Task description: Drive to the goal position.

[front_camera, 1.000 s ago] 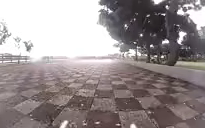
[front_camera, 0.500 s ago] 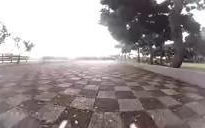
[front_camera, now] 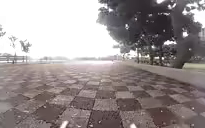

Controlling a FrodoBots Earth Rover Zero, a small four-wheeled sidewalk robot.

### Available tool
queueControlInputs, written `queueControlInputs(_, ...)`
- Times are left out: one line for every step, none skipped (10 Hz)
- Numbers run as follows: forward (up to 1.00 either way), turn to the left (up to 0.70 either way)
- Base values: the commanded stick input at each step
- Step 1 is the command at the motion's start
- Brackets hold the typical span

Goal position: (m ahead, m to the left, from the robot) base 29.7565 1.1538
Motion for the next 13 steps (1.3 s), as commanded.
queueControlInputs(0.7,0.02)
queueControlInputs(0.7,0.02)
queueControlInputs(0.7,0.02)
queueControlInputs(0.7,0.02)
queueControlInputs(0.7,0.02)
queueControlInputs(0.7,-0.05)
queueControlInputs(0.7,-0.21)
queueControlInputs(0.7,-0.35)
queueControlInputs(0.7,-0.24)
queueControlInputs(0.7,-0.09)
queueControlInputs(0.7,0.0)
queueControlInputs(0.7,0.0)
queueControlInputs(0.7,0.0)
